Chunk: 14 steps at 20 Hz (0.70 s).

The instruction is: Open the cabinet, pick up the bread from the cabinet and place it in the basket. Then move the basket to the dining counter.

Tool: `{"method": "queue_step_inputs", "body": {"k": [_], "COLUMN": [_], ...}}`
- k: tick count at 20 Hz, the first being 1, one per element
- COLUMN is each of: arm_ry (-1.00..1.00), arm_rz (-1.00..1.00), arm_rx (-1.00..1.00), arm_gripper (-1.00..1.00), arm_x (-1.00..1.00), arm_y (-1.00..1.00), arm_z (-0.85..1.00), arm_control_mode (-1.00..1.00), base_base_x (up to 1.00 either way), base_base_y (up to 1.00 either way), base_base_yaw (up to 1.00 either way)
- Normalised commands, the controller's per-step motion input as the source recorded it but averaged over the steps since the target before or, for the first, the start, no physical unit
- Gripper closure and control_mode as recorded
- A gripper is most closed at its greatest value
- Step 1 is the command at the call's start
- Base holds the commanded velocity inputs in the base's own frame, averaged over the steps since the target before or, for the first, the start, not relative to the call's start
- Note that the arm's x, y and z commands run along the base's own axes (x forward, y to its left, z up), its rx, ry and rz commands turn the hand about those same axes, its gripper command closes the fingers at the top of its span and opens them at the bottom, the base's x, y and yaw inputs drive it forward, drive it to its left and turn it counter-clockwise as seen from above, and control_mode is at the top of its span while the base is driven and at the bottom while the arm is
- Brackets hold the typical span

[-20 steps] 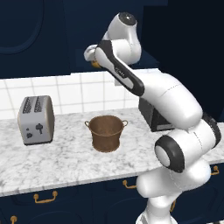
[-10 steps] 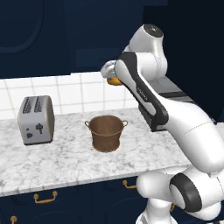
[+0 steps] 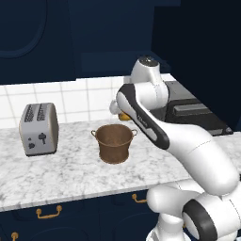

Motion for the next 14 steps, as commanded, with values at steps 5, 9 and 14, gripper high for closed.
{"method": "queue_step_inputs", "body": {"k": [5,9,14], "arm_ry": [0.05,0.02,0.0], "arm_rz": [0.05,0.07,0.07], "arm_rx": [-0.09,0.0,0.0], "arm_gripper": [1.0,1.0,1.0], "arm_x": [0.7,0.62,0.41], "arm_y": [0.0,0.01,0.13], "arm_z": [-0.95,-0.74,-0.61], "arm_control_mode": [-1.0,-1.0,-1.0], "base_base_x": [0.0,0.0,0.0], "base_base_y": [0.0,0.0,0.0], "base_base_yaw": [0.0,0.0,0.0]}}
